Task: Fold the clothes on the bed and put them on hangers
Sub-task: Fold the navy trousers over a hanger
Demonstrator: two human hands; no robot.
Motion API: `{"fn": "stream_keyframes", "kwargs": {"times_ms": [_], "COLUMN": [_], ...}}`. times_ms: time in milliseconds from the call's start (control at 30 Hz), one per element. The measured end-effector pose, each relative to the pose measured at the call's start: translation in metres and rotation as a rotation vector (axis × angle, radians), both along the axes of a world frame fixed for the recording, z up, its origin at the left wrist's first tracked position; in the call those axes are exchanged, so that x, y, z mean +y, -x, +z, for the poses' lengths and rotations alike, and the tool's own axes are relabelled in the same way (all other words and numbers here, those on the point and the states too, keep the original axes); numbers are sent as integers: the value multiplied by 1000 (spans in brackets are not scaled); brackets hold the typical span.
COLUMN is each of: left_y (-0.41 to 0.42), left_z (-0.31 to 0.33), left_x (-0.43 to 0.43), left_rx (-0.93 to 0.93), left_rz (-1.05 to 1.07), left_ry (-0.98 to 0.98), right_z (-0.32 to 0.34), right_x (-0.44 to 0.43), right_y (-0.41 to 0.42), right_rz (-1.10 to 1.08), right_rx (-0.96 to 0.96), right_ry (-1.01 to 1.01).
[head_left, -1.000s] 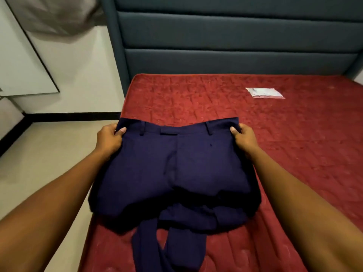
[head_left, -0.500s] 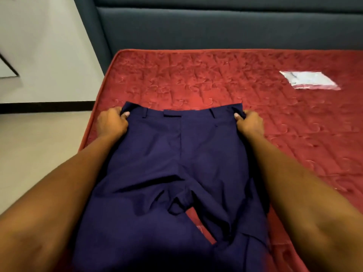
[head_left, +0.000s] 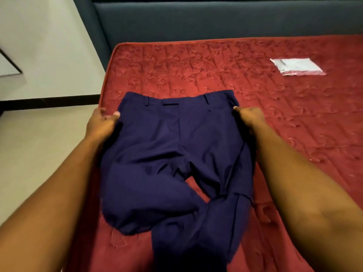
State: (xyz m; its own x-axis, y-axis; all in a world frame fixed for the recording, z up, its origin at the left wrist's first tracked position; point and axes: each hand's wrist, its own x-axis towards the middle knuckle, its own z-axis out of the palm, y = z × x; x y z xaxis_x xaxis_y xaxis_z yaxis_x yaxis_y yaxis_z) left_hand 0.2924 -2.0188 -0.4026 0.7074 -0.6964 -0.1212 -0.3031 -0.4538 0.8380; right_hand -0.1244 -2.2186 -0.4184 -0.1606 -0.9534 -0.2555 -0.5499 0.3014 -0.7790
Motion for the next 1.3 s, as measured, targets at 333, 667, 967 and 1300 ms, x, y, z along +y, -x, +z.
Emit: {"fn": "stream_keyframes", "kwargs": {"times_ms": [333,667,967,1300], "left_y": [83,252,281,300], "left_z": [-24,-9,9,-3], "left_x": [181,304,311,309], "left_rx": [249,703,695,74], "left_rz": [265,75,26,-126], "left_ry": [278,187,-48,-279], "right_z": [5,17,75,73], "right_x": [191,419,399,403], "right_y": [28,-1,84,78], "right_rz": [-154,131,-192,224], "right_rx": [-327,-161,-56,428], "right_ry": [7,-62,1,498]}}
